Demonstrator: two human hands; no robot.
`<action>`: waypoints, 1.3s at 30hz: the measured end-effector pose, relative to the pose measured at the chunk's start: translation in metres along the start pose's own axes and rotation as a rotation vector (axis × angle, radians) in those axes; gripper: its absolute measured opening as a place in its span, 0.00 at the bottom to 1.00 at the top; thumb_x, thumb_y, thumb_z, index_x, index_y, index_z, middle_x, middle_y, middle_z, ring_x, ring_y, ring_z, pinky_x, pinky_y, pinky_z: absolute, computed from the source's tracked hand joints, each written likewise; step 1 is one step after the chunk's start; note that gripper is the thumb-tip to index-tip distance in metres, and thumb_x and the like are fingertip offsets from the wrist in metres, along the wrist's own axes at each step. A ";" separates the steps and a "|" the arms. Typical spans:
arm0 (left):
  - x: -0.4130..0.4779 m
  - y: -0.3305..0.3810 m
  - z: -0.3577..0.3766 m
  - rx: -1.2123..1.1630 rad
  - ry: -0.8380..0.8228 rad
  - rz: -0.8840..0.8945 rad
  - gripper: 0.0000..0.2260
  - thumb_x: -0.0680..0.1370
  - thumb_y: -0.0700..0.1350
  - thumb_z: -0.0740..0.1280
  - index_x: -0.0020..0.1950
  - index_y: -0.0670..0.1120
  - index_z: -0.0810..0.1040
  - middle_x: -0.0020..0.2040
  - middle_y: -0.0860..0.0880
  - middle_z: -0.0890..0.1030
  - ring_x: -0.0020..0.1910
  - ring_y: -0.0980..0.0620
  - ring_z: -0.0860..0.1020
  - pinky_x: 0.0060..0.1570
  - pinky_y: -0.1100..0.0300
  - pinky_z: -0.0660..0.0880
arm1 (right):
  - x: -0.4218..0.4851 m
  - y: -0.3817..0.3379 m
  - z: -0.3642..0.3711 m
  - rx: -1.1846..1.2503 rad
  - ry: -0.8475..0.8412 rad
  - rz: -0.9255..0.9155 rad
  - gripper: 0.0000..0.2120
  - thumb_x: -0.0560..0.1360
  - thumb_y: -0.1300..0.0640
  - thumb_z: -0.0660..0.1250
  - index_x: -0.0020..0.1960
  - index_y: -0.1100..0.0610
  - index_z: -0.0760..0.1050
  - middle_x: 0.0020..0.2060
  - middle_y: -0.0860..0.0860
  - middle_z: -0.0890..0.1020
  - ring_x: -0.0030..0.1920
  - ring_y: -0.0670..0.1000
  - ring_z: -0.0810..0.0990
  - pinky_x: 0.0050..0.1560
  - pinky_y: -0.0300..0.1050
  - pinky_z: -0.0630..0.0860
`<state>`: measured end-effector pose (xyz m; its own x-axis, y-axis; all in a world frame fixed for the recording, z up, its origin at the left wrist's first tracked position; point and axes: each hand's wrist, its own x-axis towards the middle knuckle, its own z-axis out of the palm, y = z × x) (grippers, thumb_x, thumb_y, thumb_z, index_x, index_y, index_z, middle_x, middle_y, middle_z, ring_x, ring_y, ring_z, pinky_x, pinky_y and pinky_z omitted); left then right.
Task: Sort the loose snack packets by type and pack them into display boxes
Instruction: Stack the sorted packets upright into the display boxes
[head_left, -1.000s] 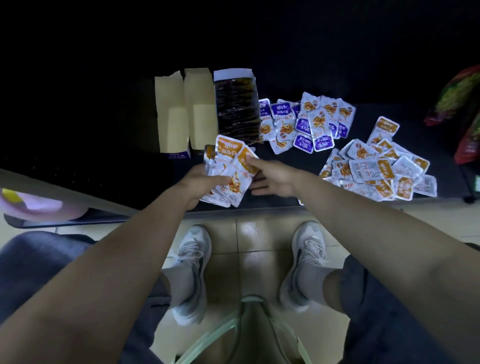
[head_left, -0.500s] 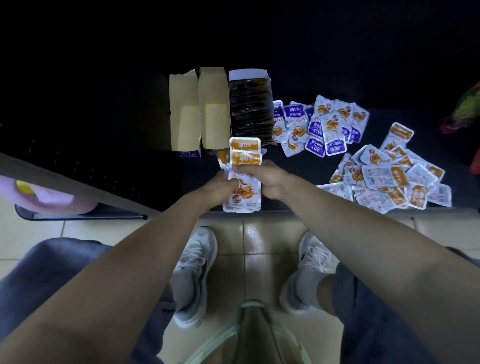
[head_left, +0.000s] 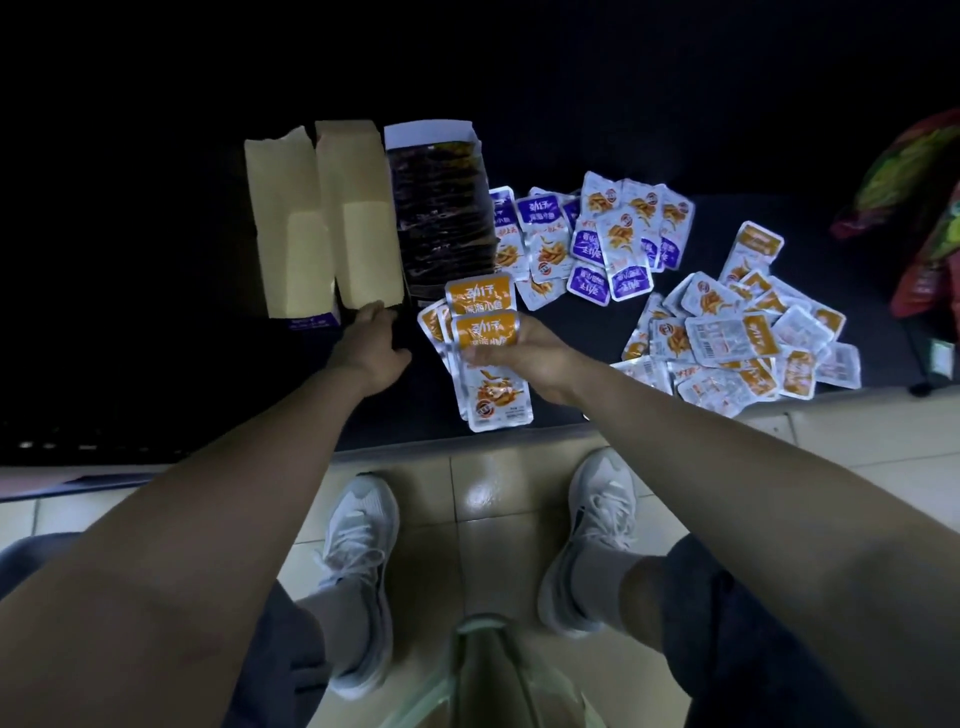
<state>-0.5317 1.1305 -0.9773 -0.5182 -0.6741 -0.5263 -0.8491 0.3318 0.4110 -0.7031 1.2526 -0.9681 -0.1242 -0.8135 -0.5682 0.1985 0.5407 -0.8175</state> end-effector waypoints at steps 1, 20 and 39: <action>0.000 -0.001 0.001 0.025 0.007 -0.002 0.26 0.78 0.43 0.65 0.75 0.43 0.62 0.75 0.42 0.58 0.71 0.42 0.64 0.68 0.53 0.65 | 0.000 0.001 -0.002 0.005 0.004 0.000 0.13 0.72 0.66 0.72 0.54 0.54 0.78 0.49 0.50 0.83 0.52 0.49 0.82 0.53 0.40 0.76; -0.125 0.022 -0.007 -0.097 0.209 0.125 0.08 0.71 0.37 0.69 0.46 0.47 0.84 0.41 0.51 0.83 0.43 0.49 0.82 0.45 0.58 0.78 | -0.062 -0.028 0.018 0.231 0.022 0.131 0.10 0.74 0.63 0.70 0.56 0.59 0.77 0.52 0.56 0.82 0.52 0.55 0.81 0.54 0.55 0.78; -0.095 -0.006 0.021 -0.169 0.092 -0.240 0.11 0.78 0.41 0.63 0.59 0.38 0.73 0.56 0.39 0.79 0.55 0.39 0.78 0.46 0.58 0.72 | -0.052 0.007 0.035 0.139 -0.006 0.189 0.08 0.74 0.65 0.70 0.52 0.57 0.77 0.45 0.52 0.83 0.45 0.51 0.83 0.45 0.48 0.79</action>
<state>-0.4792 1.2068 -0.9454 -0.2871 -0.7794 -0.5570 -0.9131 0.0469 0.4050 -0.6615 1.2915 -0.9405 -0.0661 -0.7022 -0.7089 0.3496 0.6491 -0.6756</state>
